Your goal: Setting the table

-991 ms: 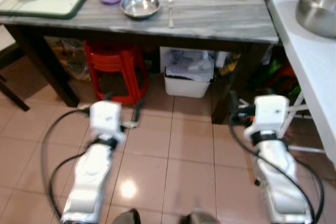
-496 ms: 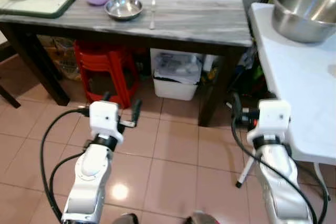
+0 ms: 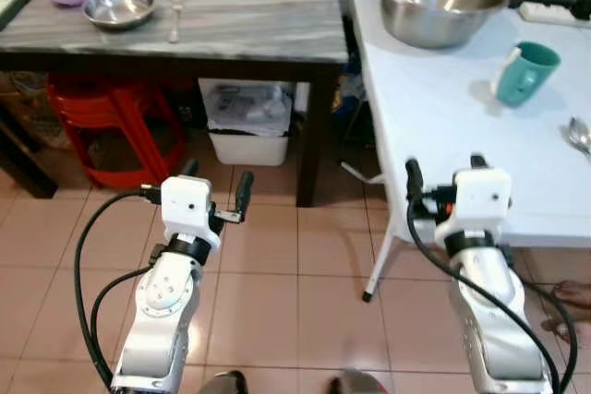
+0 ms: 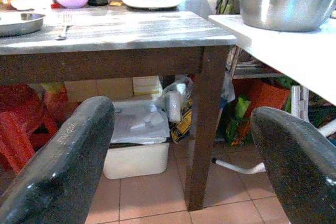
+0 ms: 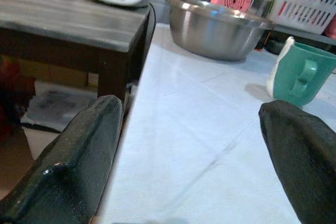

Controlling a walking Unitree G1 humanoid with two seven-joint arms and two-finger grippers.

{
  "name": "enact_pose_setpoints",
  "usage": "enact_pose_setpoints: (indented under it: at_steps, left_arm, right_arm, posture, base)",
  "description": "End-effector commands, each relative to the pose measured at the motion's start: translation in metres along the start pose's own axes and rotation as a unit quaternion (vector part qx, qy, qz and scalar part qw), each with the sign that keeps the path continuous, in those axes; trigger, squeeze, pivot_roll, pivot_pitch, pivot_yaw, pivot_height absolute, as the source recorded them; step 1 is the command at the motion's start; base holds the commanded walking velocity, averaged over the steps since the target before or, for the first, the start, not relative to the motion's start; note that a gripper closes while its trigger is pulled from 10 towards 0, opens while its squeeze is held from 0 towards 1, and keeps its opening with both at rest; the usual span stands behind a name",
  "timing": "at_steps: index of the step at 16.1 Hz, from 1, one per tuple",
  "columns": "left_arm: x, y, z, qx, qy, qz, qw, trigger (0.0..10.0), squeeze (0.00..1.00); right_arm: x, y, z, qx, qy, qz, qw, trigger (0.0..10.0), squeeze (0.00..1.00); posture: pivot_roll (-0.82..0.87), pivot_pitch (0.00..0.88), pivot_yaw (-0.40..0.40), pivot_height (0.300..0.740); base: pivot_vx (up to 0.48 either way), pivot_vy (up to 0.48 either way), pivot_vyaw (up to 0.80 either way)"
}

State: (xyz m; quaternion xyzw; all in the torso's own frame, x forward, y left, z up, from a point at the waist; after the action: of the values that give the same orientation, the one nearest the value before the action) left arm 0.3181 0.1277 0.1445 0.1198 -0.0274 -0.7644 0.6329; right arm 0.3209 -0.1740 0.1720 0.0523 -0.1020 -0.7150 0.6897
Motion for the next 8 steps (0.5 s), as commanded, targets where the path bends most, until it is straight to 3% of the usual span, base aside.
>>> enact_pose_setpoints:
  at_steps: [1, 8]
  left_arm:
    - [0.005, -0.0018, -0.0011, -0.005, -0.006, -0.008, 1.0, 10.0, 0.0]
    - [0.01, -0.001, -0.0024, -0.009, -0.008, -0.015, 1.0, 10.0, 0.0]
  right_arm:
    - [0.0046, -0.0023, -0.0011, -0.004, 0.0, -0.007, 1.0, 10.0, 0.0]
    - [-0.0006, 0.0005, 0.0012, -0.002, -0.001, 0.002, 1.0, 10.0, 0.0]
  posture:
    - [-0.15, 0.214, -0.032, 0.74]
    - [-0.16, 0.218, -0.024, 0.74]
  base:
    - [0.0, -0.311, 0.0]
    - [0.0, -0.311, 0.0]
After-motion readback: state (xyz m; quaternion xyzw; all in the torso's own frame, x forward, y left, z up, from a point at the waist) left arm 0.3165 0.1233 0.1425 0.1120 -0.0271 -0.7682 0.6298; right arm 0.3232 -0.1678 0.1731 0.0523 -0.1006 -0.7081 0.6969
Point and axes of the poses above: a point about 5 cm out from each wrist's last joint towards the gripper, its own y axis pointing out of the wrist towards the gripper, its own z axis along the axis of the wrist's last joint, x = y × z, the point moved 4 cm from there along y, pointing out of the wrist towards the gripper, and after that the axes turned 6 degrees about y, right-handed, at the moved point
